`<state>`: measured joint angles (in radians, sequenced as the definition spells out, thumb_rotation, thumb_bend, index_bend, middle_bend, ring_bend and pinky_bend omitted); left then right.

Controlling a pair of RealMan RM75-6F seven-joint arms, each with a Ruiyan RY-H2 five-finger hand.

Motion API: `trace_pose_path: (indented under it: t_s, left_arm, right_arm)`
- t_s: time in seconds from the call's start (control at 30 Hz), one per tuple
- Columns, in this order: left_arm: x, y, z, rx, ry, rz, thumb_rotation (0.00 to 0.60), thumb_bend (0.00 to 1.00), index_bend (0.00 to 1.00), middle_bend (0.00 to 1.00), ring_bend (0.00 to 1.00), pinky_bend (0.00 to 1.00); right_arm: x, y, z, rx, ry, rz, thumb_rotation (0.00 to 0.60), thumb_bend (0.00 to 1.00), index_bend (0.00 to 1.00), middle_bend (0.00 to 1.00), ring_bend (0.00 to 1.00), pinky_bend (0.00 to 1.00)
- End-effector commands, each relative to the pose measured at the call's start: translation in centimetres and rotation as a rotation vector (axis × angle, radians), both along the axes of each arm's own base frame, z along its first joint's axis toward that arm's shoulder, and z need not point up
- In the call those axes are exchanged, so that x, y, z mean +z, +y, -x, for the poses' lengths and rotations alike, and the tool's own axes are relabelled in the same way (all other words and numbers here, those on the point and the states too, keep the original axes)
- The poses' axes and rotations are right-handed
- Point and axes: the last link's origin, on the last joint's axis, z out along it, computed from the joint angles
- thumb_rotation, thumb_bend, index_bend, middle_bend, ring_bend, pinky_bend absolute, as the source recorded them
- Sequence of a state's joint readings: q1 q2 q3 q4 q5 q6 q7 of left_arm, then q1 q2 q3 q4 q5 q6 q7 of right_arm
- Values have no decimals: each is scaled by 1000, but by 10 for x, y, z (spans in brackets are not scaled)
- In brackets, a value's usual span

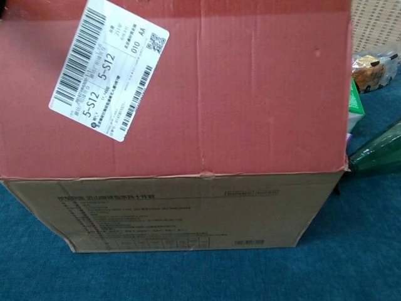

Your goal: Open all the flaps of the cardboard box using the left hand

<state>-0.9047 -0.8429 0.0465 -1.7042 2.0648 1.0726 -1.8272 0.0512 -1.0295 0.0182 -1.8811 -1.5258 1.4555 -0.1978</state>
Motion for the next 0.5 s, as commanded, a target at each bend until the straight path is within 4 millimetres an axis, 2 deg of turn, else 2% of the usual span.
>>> trace_pose_path:
  t_s: [0.03,0.5]
  left_arm:
    - [8,-6,-1,-17,-46,28,600,0,82,54,198,501]
    - [6,-26,-7,-79,-130,115,600,0,81,44,229,573]
  right_arm:
    - [-1,0,0,0,1,-2,600,0,0,0,0,0]
    - [-2,-1,0,-2,5,-2,600,0,0,0,0,0]
